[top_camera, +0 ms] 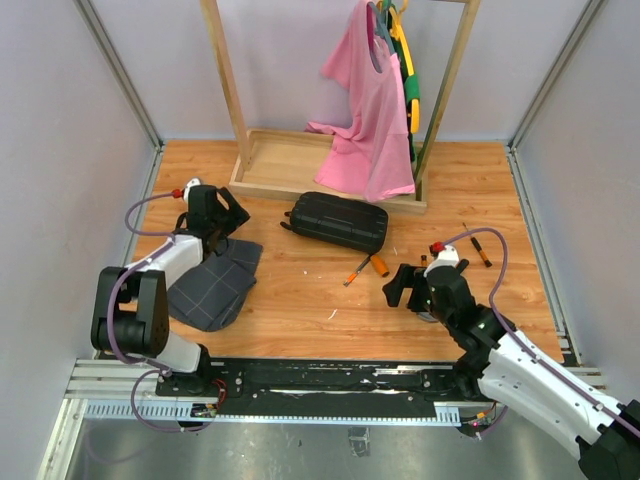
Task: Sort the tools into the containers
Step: Move the distractor to the center of the board.
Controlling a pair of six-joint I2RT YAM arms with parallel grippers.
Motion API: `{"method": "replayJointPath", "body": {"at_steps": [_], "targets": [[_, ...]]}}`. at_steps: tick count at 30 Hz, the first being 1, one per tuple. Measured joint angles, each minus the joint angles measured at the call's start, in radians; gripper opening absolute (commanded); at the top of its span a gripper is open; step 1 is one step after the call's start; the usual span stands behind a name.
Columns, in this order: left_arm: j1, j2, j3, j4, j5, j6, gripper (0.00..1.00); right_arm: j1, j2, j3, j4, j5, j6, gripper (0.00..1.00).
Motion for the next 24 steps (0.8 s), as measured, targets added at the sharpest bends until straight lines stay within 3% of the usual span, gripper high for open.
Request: {"method": "replayJointPath", "body": {"at_steps": [8,14,19,24], "targets": [[-0.024,-0.117,-0.008,-0.011,0.066,0.017,0.82,0.0,0.054,0.068,-0.02,0.031,-0.059,1.0],[-0.124,-0.222,-0.047,-0.038,0.094,0.009,0.82,-0.012,0.156,0.167,-0.022,0.039,-0.125,0.98],[-0.207,-0.322,-0.134,-0.074,0.081,-0.028,0.82,-0.021,0.233,0.216,-0.018,0.036,-0.153,0.98],[-0.222,-0.428,-0.277,-0.154,0.026,-0.096,0.82,-0.021,0.284,0.229,-0.009,0.018,-0.158,0.98]]}}
